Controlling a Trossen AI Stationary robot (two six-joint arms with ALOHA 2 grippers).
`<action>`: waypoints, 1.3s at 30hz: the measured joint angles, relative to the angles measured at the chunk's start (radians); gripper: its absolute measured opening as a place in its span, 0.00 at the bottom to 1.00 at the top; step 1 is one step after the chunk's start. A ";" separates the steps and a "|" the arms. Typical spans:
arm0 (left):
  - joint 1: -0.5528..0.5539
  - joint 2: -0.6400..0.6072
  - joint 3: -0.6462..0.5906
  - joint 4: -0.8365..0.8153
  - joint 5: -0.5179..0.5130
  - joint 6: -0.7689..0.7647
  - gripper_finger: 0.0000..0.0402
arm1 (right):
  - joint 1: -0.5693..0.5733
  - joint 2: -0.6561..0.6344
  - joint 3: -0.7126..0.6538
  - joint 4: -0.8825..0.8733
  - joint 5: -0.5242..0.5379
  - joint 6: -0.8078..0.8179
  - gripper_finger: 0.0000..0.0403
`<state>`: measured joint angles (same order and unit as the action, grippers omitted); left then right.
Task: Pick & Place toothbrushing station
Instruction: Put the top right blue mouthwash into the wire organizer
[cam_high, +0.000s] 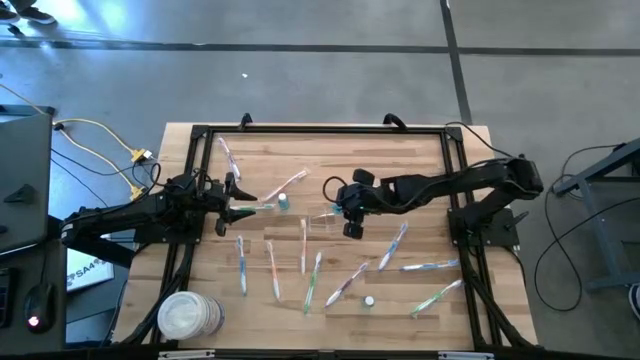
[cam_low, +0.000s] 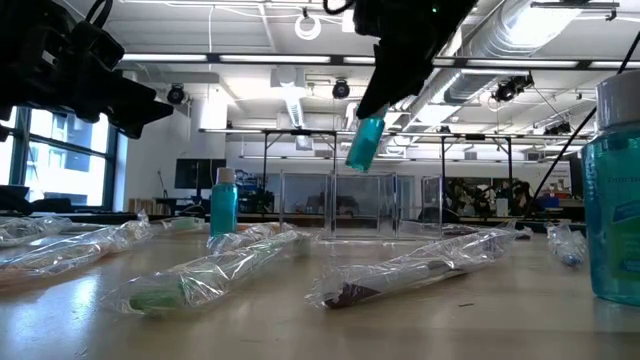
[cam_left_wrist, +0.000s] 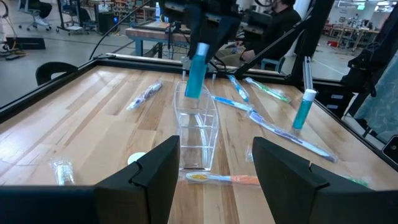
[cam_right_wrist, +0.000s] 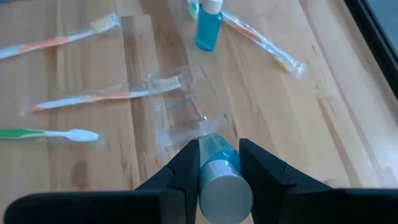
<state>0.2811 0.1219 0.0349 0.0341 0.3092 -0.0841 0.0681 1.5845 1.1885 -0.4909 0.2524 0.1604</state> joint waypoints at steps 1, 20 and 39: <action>0.000 0.000 0.000 0.000 0.000 0.000 0.50 | 0.000 0.009 0.000 0.003 0.000 0.000 0.22; 0.000 0.000 0.000 -0.005 0.000 0.000 0.50 | -0.031 0.097 0.001 -0.090 0.002 0.099 0.22; 0.000 0.000 0.000 -0.006 0.000 0.000 0.50 | -0.050 0.096 0.000 -0.156 -0.121 0.130 0.23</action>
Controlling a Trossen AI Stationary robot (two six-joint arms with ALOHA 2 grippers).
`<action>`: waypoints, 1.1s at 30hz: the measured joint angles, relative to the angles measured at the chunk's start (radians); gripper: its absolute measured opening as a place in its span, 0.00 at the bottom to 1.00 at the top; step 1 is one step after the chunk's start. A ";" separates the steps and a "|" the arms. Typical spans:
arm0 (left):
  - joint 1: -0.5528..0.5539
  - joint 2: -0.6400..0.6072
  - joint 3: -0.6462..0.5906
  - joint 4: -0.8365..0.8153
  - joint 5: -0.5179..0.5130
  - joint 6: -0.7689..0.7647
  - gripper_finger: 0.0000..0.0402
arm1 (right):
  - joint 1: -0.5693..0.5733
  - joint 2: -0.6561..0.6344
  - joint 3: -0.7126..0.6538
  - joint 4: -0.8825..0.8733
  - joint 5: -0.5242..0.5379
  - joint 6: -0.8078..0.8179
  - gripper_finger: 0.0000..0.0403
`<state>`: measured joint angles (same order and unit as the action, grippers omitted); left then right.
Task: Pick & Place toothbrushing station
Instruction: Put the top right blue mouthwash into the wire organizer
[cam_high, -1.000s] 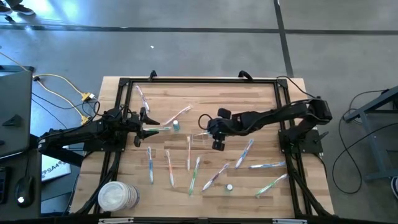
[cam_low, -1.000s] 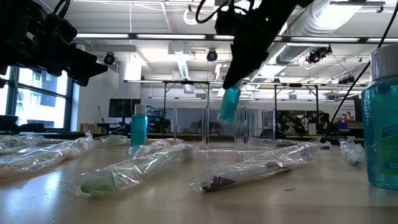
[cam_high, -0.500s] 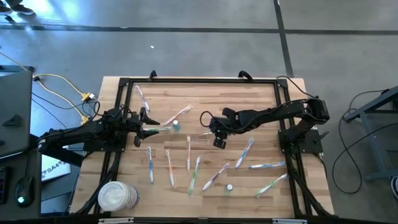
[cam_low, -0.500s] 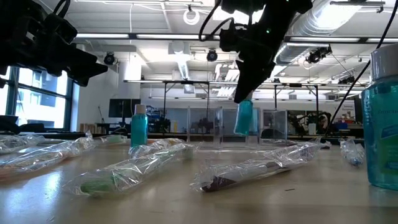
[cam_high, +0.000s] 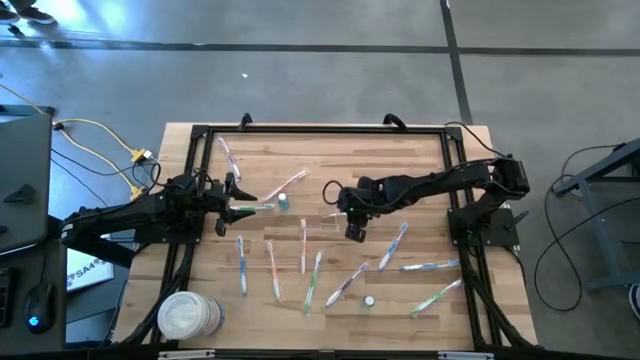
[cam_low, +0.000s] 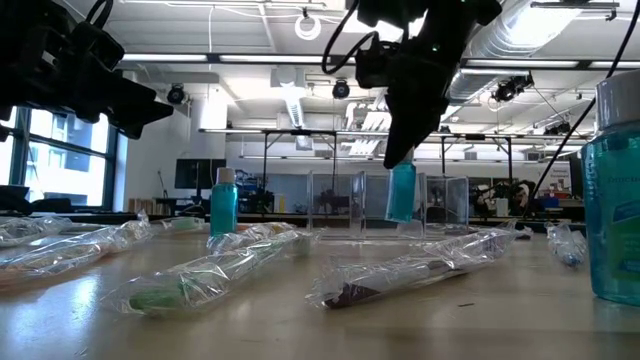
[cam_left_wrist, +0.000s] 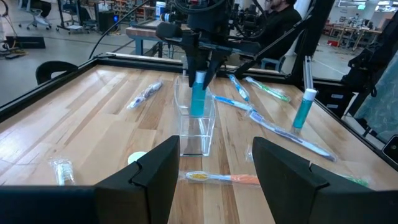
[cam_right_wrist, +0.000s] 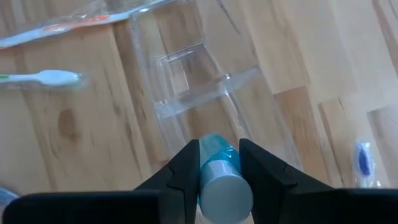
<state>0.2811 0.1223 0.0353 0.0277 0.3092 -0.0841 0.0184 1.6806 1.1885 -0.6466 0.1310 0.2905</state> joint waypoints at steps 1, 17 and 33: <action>0.000 0.000 0.000 0.000 0.000 0.000 0.50 | -0.002 0.000 0.000 -0.002 0.000 0.000 0.23; 0.000 0.000 0.000 -0.003 0.000 0.000 0.50 | -0.016 0.059 0.003 0.005 -0.026 -0.004 0.23; 0.000 0.000 0.000 -0.003 0.003 0.000 0.50 | -0.019 0.064 -0.001 0.033 -0.031 -0.007 0.35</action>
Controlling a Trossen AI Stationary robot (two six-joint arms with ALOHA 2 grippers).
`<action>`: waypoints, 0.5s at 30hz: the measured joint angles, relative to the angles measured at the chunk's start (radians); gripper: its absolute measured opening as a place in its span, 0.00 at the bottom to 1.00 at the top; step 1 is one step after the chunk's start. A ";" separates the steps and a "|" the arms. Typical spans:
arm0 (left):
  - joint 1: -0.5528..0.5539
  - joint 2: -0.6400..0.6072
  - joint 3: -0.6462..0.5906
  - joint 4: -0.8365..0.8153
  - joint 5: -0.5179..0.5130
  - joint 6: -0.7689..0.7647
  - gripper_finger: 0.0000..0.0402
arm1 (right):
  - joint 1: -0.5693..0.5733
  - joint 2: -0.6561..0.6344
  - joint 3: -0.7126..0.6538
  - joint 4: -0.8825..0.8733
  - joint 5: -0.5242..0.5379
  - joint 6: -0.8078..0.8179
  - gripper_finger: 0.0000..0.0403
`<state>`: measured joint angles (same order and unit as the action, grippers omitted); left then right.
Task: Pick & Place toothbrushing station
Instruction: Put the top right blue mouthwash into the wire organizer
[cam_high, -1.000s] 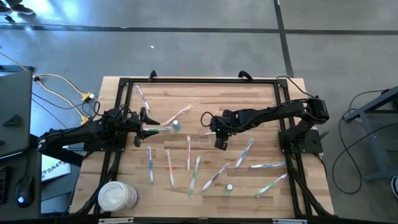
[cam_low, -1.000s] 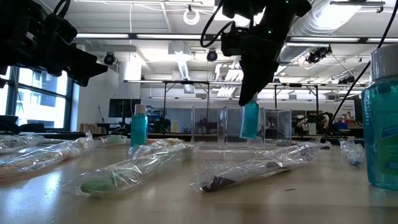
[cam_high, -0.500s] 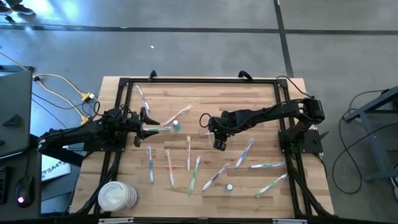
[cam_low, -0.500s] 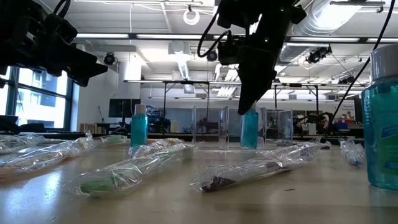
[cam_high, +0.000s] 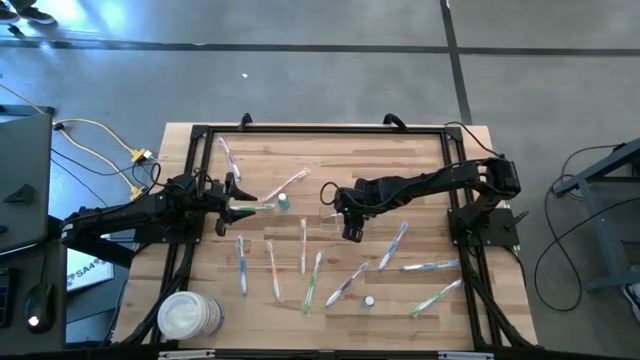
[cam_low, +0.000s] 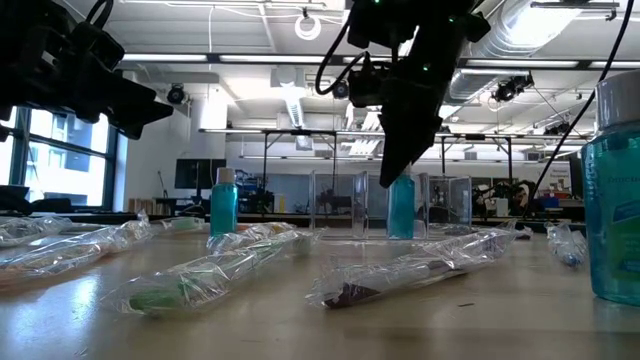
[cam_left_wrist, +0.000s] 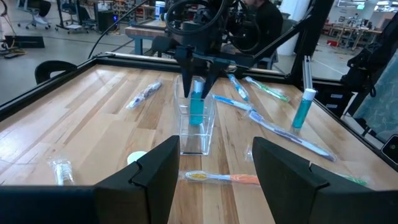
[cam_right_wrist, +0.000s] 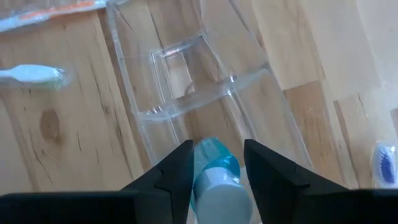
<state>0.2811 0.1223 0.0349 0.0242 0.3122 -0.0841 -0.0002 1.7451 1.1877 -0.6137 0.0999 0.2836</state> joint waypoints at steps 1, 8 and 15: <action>0.000 0.000 0.000 0.000 0.000 0.000 0.50 | 0.000 0.000 0.000 -0.001 0.001 0.000 0.36; 0.000 0.000 0.000 0.000 0.000 0.000 0.50 | 0.000 -0.011 0.000 0.001 -0.004 0.004 0.48; 0.000 0.000 0.000 -0.001 0.000 0.000 0.50 | 0.000 -0.046 0.000 -0.009 -0.002 0.008 0.50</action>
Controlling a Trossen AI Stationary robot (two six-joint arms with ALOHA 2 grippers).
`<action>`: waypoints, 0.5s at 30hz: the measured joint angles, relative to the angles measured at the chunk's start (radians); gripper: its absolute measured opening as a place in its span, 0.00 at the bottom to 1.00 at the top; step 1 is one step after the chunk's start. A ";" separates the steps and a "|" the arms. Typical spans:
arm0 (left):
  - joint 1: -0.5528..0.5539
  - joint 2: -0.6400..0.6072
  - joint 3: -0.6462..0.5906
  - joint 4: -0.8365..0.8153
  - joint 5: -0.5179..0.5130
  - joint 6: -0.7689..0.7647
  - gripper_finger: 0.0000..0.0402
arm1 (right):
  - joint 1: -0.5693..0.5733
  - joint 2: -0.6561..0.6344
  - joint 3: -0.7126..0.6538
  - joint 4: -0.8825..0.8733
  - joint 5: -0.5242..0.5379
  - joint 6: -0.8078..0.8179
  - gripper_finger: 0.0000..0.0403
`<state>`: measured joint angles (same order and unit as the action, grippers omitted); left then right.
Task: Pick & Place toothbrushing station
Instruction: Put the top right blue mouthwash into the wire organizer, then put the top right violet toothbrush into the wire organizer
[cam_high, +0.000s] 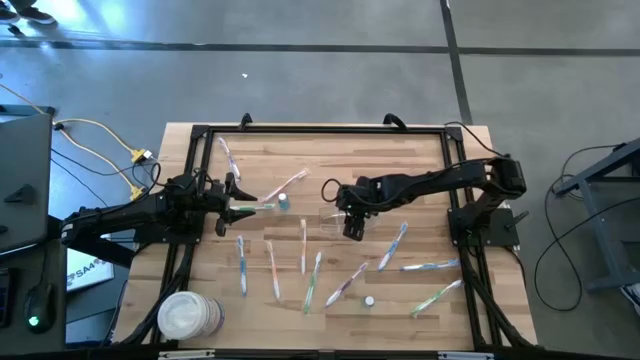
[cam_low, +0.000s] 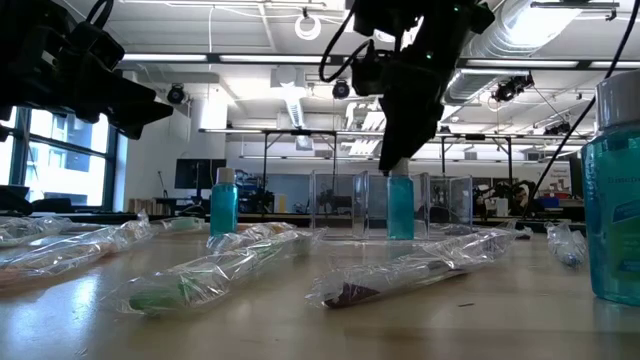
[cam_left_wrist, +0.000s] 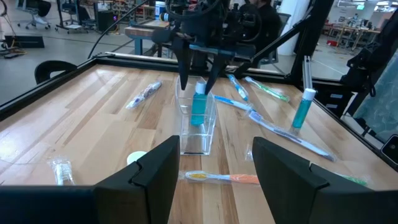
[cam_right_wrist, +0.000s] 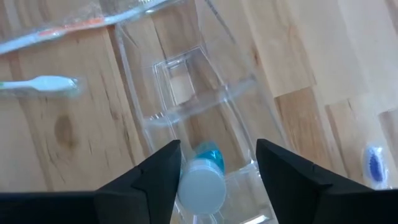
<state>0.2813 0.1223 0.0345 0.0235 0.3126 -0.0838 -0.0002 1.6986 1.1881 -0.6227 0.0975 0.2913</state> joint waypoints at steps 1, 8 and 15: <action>0.000 0.000 0.000 0.000 0.000 0.000 0.50 | 0.000 -0.006 0.000 0.002 0.000 0.000 0.50; 0.000 0.000 0.000 -0.003 0.000 0.000 0.50 | 0.000 -0.087 0.000 -0.020 -0.001 0.000 0.50; 0.000 0.000 0.000 -0.004 0.000 0.000 0.50 | 0.000 -0.251 0.000 -0.107 -0.027 0.020 0.50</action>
<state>0.2811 0.1223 0.0345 0.0196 0.3130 -0.0839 0.0001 1.4472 1.1881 -0.7294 0.0705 0.3111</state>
